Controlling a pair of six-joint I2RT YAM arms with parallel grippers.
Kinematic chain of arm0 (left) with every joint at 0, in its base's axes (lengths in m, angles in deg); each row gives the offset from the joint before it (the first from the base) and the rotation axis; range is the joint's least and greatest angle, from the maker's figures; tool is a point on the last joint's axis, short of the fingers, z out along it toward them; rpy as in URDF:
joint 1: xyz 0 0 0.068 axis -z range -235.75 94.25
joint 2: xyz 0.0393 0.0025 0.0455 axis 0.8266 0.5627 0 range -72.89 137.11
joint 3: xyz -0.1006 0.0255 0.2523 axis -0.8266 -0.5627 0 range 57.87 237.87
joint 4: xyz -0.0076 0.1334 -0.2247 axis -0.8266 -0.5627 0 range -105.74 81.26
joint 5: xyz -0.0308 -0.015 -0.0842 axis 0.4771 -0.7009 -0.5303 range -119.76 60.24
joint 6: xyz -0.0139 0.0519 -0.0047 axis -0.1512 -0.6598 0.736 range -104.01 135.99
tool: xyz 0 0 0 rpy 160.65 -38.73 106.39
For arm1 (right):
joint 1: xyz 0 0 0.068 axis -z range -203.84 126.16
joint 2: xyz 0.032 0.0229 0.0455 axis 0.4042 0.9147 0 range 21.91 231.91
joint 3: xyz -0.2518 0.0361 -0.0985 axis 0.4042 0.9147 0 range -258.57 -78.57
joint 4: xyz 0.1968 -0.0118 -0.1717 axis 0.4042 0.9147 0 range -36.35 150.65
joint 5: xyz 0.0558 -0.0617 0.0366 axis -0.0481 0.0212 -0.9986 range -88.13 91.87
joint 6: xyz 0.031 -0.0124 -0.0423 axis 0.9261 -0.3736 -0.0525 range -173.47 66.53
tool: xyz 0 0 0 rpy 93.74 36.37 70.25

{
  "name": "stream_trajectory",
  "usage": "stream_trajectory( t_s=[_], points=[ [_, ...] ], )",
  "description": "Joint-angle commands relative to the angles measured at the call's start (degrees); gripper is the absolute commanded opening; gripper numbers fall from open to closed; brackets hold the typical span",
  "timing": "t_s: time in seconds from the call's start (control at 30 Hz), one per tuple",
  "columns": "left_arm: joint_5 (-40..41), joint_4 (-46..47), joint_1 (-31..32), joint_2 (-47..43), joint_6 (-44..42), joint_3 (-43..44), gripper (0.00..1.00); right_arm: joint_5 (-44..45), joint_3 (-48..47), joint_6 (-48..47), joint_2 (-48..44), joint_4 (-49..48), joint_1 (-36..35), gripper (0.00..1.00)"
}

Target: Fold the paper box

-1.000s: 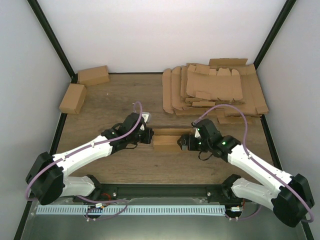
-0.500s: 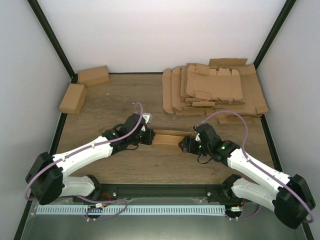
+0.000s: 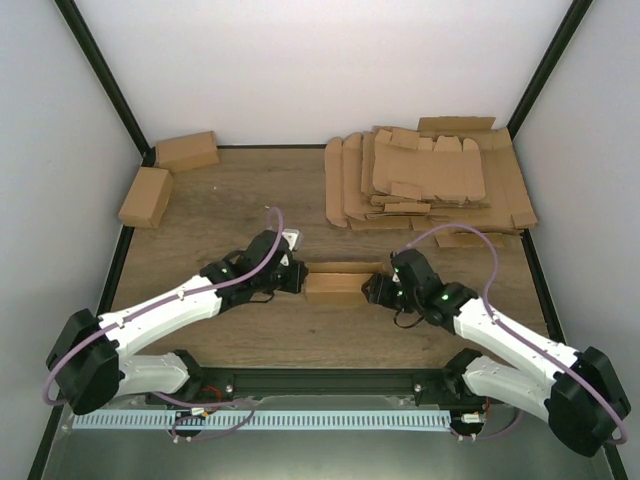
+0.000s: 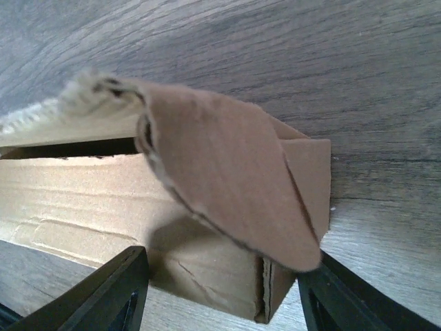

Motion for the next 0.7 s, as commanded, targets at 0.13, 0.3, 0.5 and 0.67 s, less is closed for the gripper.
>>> stream_trajectory(
  t_s=[0.13, 0.3, 0.5, 0.67],
  points=[
    [0.4, -2.3, 1.1, -1.3, -0.2, -0.7, 0.04, 3.1, -0.9, 0.8, 3.4, -1.9, -0.8, 0.58],
    [1.0, -3.0, 2.6, -1.1, 0.7, -1.0, 0.04, 3.7, -0.6, 1.2, 3.3, -2.0, -1.1, 0.56],
    [1.9, -1.7, 4.5, -0.6, 2.9, -2.8, 0.04, 3.8, -0.7, 1.2, 3.2, -1.8, -1.3, 0.56],
    [3.7, -2.4, 5.4, -0.6, 2.9, -3.2, 0.04, 4.5, -1.5, 0.0, 2.4, -0.8, -1.4, 0.58]
  ],
)
